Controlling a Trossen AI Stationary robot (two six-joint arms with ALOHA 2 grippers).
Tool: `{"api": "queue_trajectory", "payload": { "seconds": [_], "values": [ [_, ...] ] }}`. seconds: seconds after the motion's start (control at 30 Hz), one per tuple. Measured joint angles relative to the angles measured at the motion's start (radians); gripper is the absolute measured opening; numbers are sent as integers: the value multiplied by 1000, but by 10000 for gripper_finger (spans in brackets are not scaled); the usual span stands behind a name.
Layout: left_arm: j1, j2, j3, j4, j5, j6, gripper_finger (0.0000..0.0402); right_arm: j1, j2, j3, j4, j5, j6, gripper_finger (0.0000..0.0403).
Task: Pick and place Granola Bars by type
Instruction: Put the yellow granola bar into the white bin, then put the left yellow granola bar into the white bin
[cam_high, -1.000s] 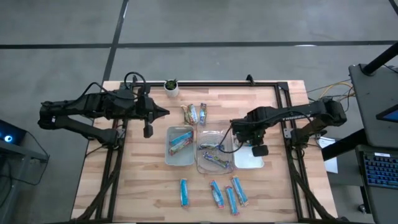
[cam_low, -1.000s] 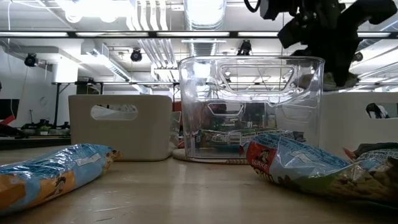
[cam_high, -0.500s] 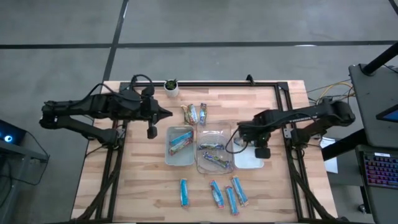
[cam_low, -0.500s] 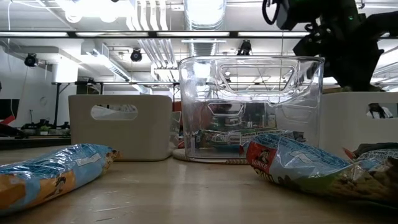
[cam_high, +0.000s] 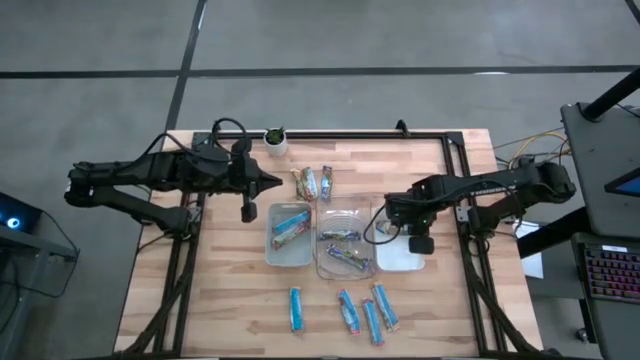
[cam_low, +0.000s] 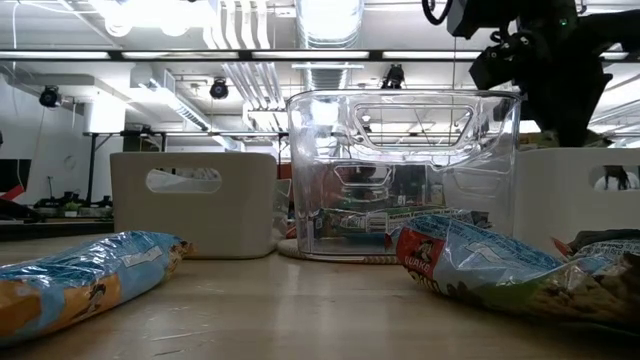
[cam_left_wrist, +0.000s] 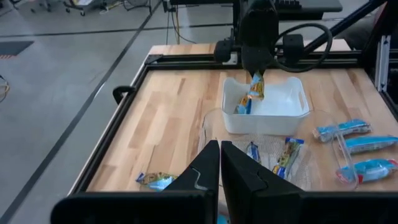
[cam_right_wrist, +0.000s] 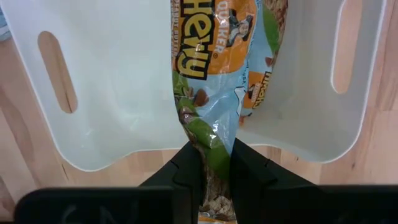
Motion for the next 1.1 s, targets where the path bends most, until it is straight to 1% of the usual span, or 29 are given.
{"api": "queue_trajectory", "payload": {
  "seconds": [0.57, 0.63, 0.7, 0.97, 1.1],
  "values": [
    [0, 0, 0, 7, 0, -7, 0, 0, 0, 2, 45, -27, 9, 55],
    [0, 0, 0, 7, 0, -7, 0, 0, 0, 2, 49, -36, 11, 60],
    [0, 0, 0, 7, 0, -3, 0, 0, 0, 1, 48, -65, 17, 75],
    [0, 0, 0, 6, 0, 0, 0, 0, 0, 0, 64, -70, 79, 169],
    [0, 0, 0, 6, 0, -3, 0, 0, 0, 5, 75, -69, 82, 191]
  ]
}}
